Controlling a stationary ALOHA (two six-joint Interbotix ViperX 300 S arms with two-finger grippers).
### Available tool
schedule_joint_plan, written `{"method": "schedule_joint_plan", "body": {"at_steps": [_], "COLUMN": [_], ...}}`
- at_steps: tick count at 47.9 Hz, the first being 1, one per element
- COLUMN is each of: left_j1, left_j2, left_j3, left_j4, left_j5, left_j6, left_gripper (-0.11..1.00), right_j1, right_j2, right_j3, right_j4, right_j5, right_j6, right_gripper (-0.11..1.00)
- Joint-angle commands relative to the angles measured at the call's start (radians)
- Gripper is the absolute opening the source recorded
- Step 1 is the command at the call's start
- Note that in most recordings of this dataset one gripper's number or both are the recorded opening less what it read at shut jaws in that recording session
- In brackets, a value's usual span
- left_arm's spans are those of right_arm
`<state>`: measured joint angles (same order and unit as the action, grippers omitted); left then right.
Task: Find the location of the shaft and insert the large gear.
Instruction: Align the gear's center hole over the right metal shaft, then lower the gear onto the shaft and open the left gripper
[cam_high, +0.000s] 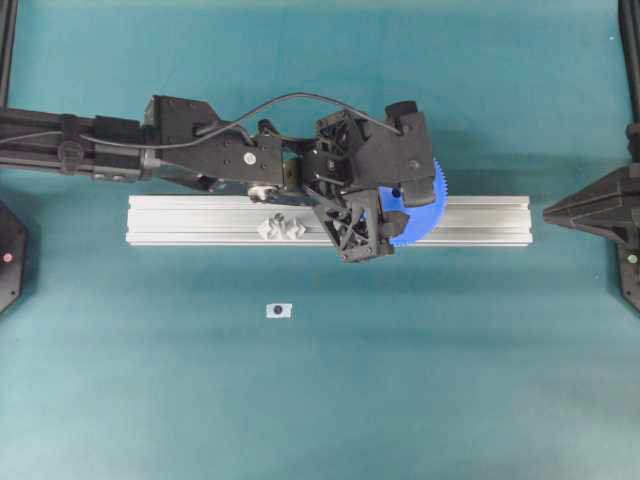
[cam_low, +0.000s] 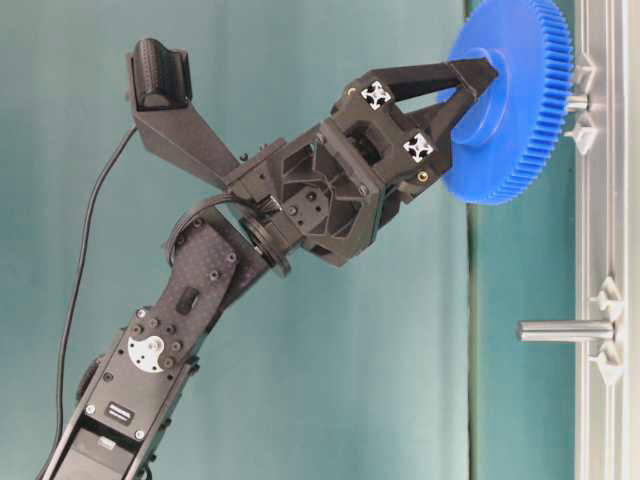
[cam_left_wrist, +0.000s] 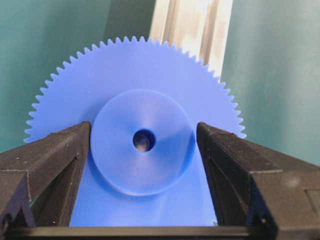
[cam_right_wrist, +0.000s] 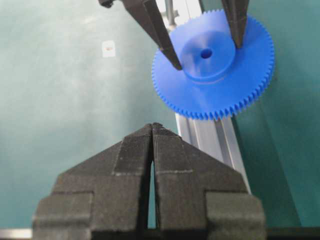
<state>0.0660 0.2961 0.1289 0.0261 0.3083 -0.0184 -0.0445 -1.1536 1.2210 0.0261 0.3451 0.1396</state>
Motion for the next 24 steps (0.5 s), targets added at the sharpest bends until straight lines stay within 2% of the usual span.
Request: {"method": "schedule_joint_plan", "body": {"at_steps": [1, 18, 24], "left_j1": [-0.018, 0.069, 0.072], "left_j2": [-0.038, -0.048, -0.048], "left_j3": [0.002, 0.012, 0.008], "left_j4": [-0.003, -0.005, -0.003], "left_j5": [-0.003, -0.002, -0.003], "left_j6": [-0.002, 0.011, 0.012], "left_gripper": [0.79, 0.79, 0.8], "right_j1": [-0.002, -0.002, -0.002], "right_j2": [0.008, -0.002, -0.003], "right_j3": [-0.009, -0.008, -0.008], "right_j4": [-0.002, 0.0, 0.0], "right_j5": [-0.008, -0.008, -0.006], "right_j6": [0.009, 0.011, 0.011], "right_gripper": [0.02, 0.02, 0.02]}}
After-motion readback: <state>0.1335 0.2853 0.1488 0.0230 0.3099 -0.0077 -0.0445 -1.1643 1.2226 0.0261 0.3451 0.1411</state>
